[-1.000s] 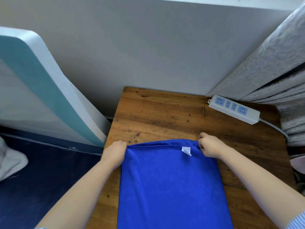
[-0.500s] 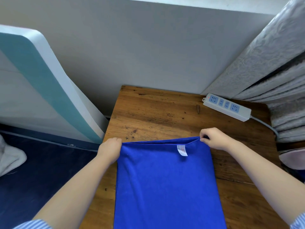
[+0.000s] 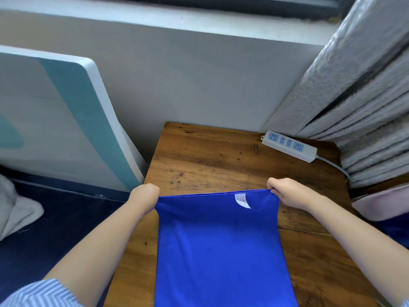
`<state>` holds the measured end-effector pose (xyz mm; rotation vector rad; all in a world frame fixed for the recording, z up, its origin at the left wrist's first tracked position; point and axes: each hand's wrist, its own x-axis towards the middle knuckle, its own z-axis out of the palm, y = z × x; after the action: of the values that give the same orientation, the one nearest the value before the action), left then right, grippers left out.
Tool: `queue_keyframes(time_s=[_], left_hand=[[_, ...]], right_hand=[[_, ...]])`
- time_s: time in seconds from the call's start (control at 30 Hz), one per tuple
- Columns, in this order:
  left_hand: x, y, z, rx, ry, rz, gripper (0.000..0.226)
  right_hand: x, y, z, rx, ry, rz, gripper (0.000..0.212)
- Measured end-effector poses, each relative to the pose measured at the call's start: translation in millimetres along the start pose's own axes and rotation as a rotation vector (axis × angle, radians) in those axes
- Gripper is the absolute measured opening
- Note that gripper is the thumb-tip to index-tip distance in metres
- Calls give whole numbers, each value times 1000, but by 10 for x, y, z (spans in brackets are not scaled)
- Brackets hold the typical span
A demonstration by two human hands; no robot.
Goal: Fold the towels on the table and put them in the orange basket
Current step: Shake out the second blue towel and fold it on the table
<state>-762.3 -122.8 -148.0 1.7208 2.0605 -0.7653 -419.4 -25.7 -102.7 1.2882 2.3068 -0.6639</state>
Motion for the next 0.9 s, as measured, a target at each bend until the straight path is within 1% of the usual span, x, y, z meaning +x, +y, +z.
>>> queue_keyframes(time_s=[0.1,0.17,0.23,0.3,0.37,0.47,0.53,0.57,0.6,0.63,0.7,0.73,0.83,0.9], left_hand=[[-140,-13,-119,-68,-3,18,23],[-262,-33,-241,-115,27,22,24],[-413,-63,-397,-171,125,12,25],[-594,-107,-591,-282,299,2,25],[-756,-133,-826,-435,485,-9,25],[-1025,-175,-1222,-621,767,-13,24],[-1218,-188,-1445,-711,994,5,21],[-1283,-196,-1528,-738,1073,10,21],[-1330,-208,-1590,-744,1103,12,21],[-1358,-215,-1632,-711,1071,7,22],[-1388,-231,-1663,-557,943,-19,25],[-1388,-250,-1678,-511,932,-32,26],[-1475,-279,-1682,-547,1057,-36,25],[-1491,-299,-1689,-558,1095,-26,25]], right_hand=[[-152,-81,-55,-56,41,38,20],[-260,-144,-128,-99,78,81,21],[-376,-218,-215,-141,142,140,19],[-548,-299,-348,-145,258,224,19],[-715,-346,-530,-102,420,288,20],[-1041,-409,-857,39,791,309,24],[-1259,-496,-1010,107,1071,269,25],[-1326,-526,-1066,131,1165,245,24],[-1373,-554,-1121,146,1202,240,25],[-1402,-578,-1160,141,1167,267,25],[-1427,-572,-1177,64,1026,327,27],[-1428,-564,-1190,28,1031,339,28],[-1532,-609,-1184,2,1225,328,28],[-1554,-596,-1197,-12,1265,313,26]])
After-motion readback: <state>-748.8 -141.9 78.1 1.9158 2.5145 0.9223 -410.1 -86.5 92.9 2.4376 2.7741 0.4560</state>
